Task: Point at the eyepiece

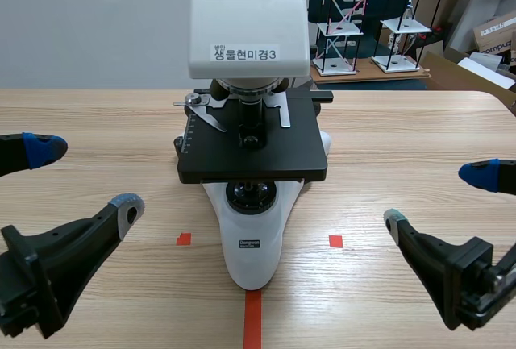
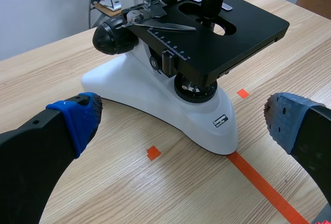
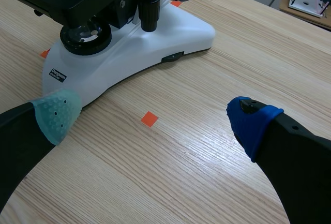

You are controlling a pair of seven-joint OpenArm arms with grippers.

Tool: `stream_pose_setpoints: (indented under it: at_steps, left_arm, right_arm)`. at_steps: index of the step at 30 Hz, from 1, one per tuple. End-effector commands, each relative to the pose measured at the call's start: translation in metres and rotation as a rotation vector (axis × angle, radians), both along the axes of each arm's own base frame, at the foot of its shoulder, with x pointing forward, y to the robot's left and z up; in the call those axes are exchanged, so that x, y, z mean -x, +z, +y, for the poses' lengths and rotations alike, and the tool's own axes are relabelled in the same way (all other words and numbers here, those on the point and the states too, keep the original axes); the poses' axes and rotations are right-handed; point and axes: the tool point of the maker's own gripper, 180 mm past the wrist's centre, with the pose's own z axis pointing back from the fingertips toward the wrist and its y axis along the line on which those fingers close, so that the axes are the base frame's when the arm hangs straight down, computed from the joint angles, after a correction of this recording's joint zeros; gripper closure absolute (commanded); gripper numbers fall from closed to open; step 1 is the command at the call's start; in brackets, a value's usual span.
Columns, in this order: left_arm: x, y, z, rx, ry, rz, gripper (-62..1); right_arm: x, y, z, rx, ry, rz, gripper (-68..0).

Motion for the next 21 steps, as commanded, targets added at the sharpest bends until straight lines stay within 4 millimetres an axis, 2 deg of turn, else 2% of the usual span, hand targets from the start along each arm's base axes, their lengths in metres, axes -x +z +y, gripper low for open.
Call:
stream_pose_setpoints:
  at_steps: [1, 3, 8, 11, 13, 18, 21]
  left_arm:
    - [0.001, 0.005, -0.001, 0.018, 0.003, -0.012, -62.3]
    - [0.001, 0.005, -0.001, 0.018, 0.003, -0.012, -62.3]
    - [0.001, 0.005, -0.001, 0.018, 0.003, -0.013, -62.3]
    - [0.001, 0.005, -0.001, 0.018, 0.003, -0.013, -62.3]
    - [0.001, 0.005, -0.001, 0.018, 0.003, -0.013, -62.3]
    - [0.001, 0.006, -0.001, 0.02, 0.003, -0.016, -62.3]
    - [0.001, 0.006, -0.001, 0.02, 0.003, -0.016, -62.3]
  right_arm:
    - [-0.006, 0.01, -0.001, -0.007, 0.0, -0.038, -60.4]
    - [-0.006, 0.01, -0.002, -0.002, -0.002, -0.038, -54.0]
    - [-0.006, 0.009, -0.002, 0.016, 0.006, -0.044, -29.5]
    - [-0.006, 0.013, -0.001, 0.006, 0.008, -0.061, -18.2]
    - [-0.007, 0.017, 0.0, -0.007, 0.011, -0.082, -14.2]
    - [-0.015, 0.023, 0.0, 0.004, 0.021, -0.108, -12.1]
    - [-0.021, 0.029, 0.0, 0.012, 0.021, -0.134, -0.1]
